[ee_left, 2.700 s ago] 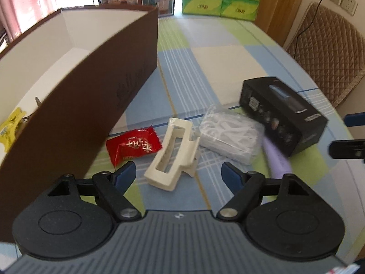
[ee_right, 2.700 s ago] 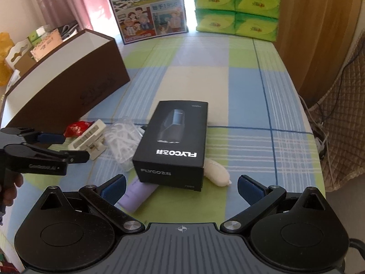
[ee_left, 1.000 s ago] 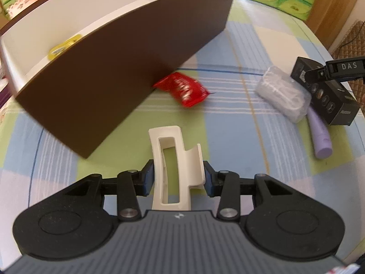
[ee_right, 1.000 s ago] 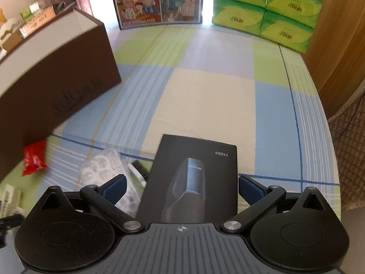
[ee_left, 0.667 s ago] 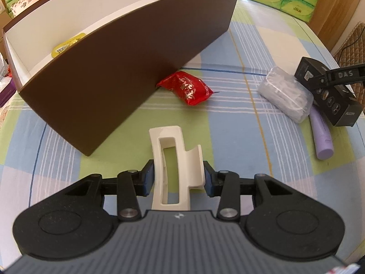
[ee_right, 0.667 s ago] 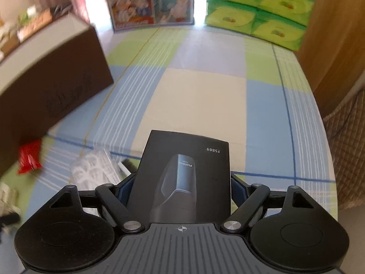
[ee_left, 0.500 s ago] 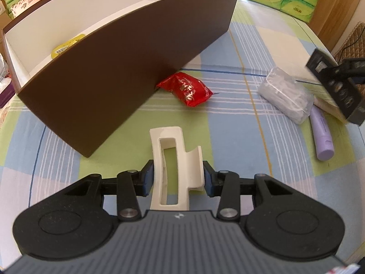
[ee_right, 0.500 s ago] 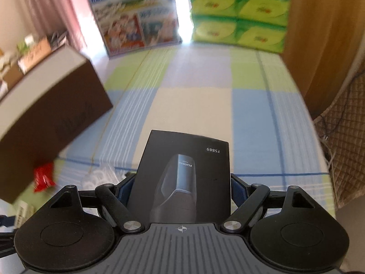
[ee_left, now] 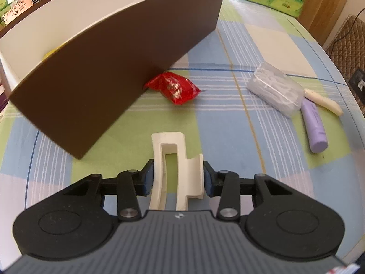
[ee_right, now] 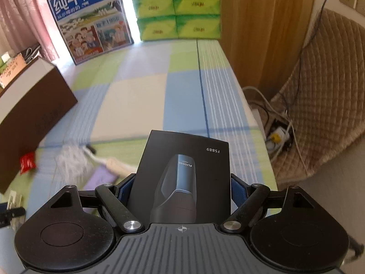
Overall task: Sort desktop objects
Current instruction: 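Lift and carry the white holder and black box over the brown box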
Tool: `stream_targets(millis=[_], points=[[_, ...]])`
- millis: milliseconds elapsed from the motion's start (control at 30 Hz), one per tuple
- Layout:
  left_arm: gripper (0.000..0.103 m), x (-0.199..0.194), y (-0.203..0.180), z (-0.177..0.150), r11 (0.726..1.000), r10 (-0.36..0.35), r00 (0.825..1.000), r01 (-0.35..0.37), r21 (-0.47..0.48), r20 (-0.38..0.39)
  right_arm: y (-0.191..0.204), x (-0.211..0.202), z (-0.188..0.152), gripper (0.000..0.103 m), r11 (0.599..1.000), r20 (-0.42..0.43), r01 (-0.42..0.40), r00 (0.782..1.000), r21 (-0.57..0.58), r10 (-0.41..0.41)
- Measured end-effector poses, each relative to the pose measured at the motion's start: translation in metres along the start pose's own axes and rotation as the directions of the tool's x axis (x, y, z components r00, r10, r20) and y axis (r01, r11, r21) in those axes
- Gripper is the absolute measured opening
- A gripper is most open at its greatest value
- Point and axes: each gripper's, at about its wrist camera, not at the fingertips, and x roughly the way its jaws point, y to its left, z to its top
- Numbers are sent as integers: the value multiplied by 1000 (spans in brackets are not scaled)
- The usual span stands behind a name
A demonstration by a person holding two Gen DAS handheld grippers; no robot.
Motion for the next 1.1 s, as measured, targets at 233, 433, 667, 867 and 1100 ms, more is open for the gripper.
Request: stream_targets(millis=[233, 433, 667, 867, 1100], points=[[36, -20, -5, -17, 999, -31, 1000, 31, -8, -5, 19, -9, -29, 80, 996, -46, -77, 996, -34, 75], [36, -50, -5, -24, 998, -56, 998, 57, -21, 42, 53, -12, -35, 80, 980, -67, -166, 985, -106, 160], [36, -89, 2, -21, 997, -55, 990, 62, -48, 128, 102, -17, -41, 80, 935, -95, -292, 956, -202, 278], [36, -115, 11, -16, 995, -53, 980, 69, -76, 190, 148, -19, -46, 80, 870, -127, -390, 921, -300, 369], [36, -134, 21, -1, 995, -46, 970, 66, -74, 240, 193, -24, -34, 80, 805, -110, -433, 897, -405, 427]])
